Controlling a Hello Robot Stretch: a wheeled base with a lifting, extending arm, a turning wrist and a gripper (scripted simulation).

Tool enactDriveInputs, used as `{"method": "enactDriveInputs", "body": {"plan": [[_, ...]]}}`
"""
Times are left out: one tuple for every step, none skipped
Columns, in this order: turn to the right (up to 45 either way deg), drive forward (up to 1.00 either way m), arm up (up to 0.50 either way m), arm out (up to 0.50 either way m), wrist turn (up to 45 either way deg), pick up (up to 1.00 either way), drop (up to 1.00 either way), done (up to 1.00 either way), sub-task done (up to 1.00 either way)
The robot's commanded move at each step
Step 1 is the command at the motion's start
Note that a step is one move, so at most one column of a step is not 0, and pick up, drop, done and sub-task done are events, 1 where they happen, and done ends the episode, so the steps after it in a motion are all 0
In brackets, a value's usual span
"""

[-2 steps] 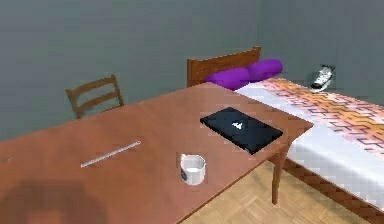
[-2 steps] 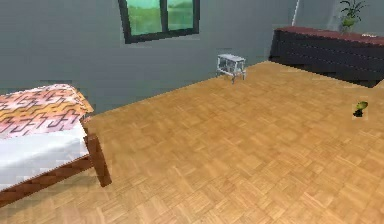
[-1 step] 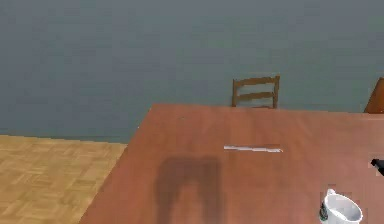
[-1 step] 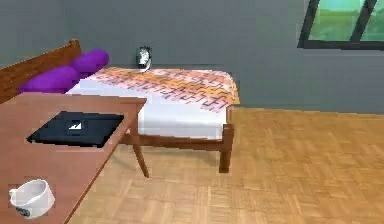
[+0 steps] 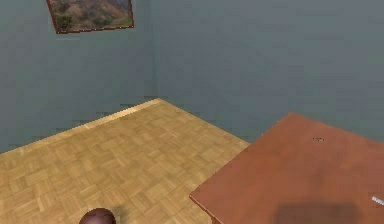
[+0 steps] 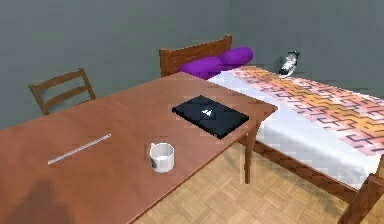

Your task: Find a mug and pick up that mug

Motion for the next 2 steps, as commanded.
{"method": "enactDriveInputs", "body": {"plan": [[0.0,0.00,0.50,0.00,0.0,0.00,0.00,0.00,0.00],[0.0,0.00,0.36,0.00,0.0,0.00,0.00,0.00,0.00]]}}
